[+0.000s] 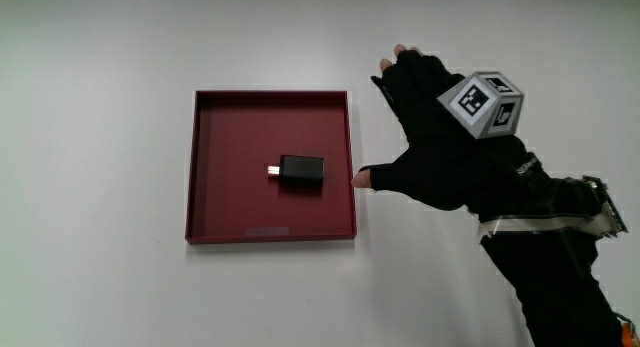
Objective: Pick charger from plate
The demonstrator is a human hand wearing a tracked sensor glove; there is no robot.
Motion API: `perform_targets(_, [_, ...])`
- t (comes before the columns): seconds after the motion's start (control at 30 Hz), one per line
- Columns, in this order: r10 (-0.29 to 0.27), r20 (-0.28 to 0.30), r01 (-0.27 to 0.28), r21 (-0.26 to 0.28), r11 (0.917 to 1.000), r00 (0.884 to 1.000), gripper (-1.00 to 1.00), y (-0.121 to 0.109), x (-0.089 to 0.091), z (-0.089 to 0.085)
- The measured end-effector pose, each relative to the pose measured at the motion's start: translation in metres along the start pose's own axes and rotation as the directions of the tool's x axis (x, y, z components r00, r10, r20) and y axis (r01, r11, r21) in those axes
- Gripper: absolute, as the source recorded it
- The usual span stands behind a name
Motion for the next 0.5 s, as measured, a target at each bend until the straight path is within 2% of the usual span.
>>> perform_targets(0.03, [-0.002,0.005,0.002,-0.013,0.9999,1.000,0.00,0.004,0.003,-0.004])
perform_targets(0.07, [-0.026,-0.098,0.017,-0.097,0.9952,0.995,0.00,0.009,0.009,-0.011])
perform_targets(0.1, [-0.029,-0.109,0.018,-0.107,0.9941,0.994,0.00,0.012,0.009,-0.014])
perform_targets(0.13, [0.013,-0.006,-0.013,-0.023,0.9996,1.000,0.00,0.012,0.001,-0.012])
perform_targets(0.37, [-0.019,-0.001,0.019,-0.055,0.9983,1.000,0.00,0.031,0.005,-0.032])
perform_targets(0.5, [-0.018,-0.006,0.018,-0.074,0.9971,1.000,0.00,0.042,0.003,-0.042])
